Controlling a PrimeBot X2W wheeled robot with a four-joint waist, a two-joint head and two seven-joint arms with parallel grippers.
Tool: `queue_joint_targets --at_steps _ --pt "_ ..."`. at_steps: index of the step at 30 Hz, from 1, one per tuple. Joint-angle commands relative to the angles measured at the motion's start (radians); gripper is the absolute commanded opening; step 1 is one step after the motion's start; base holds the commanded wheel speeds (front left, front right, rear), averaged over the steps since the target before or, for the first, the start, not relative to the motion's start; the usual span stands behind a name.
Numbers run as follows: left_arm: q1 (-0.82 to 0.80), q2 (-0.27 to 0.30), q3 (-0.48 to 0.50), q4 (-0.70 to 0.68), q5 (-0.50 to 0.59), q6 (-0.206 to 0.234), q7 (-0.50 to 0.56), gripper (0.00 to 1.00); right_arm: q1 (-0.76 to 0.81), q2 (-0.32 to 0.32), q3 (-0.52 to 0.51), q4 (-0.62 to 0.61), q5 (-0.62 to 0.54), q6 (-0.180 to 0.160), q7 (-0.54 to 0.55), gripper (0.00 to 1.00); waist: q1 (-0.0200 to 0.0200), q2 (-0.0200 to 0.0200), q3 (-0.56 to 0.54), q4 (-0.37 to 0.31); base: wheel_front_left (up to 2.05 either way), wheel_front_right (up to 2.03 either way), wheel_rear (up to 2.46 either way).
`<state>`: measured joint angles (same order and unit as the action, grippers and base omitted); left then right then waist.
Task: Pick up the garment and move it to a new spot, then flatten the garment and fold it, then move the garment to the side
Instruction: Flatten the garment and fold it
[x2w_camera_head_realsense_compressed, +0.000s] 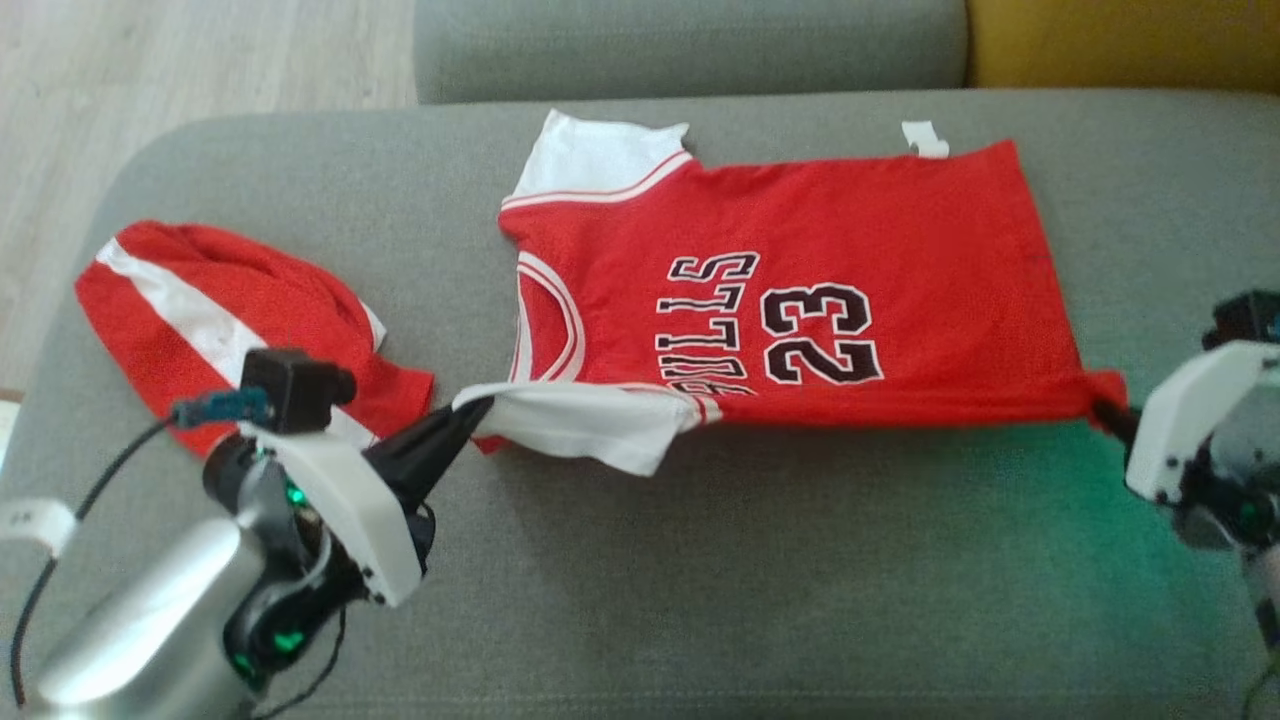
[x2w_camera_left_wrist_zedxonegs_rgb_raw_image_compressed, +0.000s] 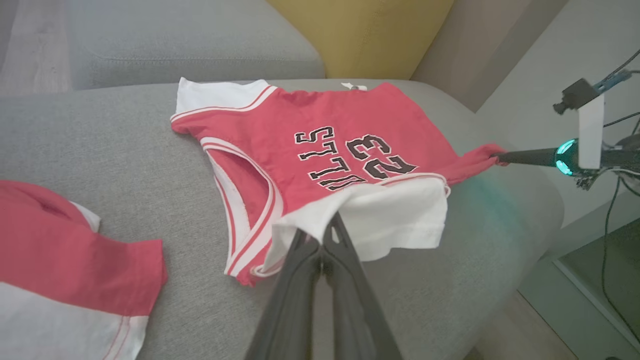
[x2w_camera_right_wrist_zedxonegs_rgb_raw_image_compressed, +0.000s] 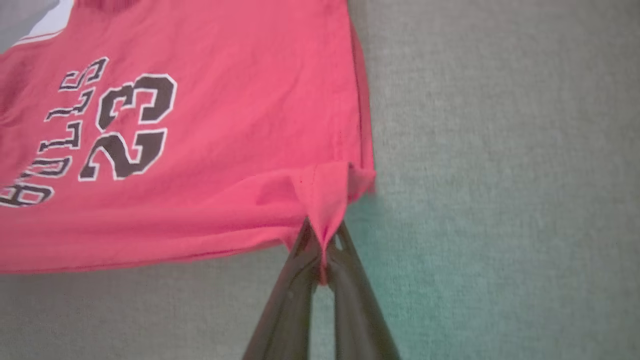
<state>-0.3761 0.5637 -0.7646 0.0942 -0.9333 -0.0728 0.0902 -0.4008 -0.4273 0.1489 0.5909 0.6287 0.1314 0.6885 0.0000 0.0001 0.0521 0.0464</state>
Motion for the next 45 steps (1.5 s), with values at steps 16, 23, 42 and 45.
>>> queue_joint_targets --at_steps 16,23,42,45 --pt "-0.345 -0.035 -0.024 0.191 0.037 -0.056 0.015 0.00 -0.266 0.048 -0.030 0.040 -0.185 -0.001 0.021 0.00 0.0000 -0.0001 0.190 -0.008 0.00 0.00 0.00" --pt "-0.425 -0.057 -0.074 0.282 0.055 -0.058 -0.050 1.00 -0.332 0.052 -0.009 0.081 -0.246 -0.001 -0.041 1.00 0.0000 -0.0001 0.227 -0.010 0.00 0.00 0.00" --pt "-0.364 -0.244 0.285 0.340 0.147 0.065 -0.351 1.00 -0.294 0.163 -0.086 0.137 -0.336 -0.001 -0.733 1.00 0.0000 -0.0001 0.146 -0.011 0.00 0.00 0.00" --pt "-0.259 -0.280 0.383 0.265 0.241 0.104 -0.352 1.00 -0.232 0.180 -0.092 0.091 -0.330 -0.001 -0.853 1.00 0.0000 -0.0001 0.109 -0.014 0.00 0.00 0.00"
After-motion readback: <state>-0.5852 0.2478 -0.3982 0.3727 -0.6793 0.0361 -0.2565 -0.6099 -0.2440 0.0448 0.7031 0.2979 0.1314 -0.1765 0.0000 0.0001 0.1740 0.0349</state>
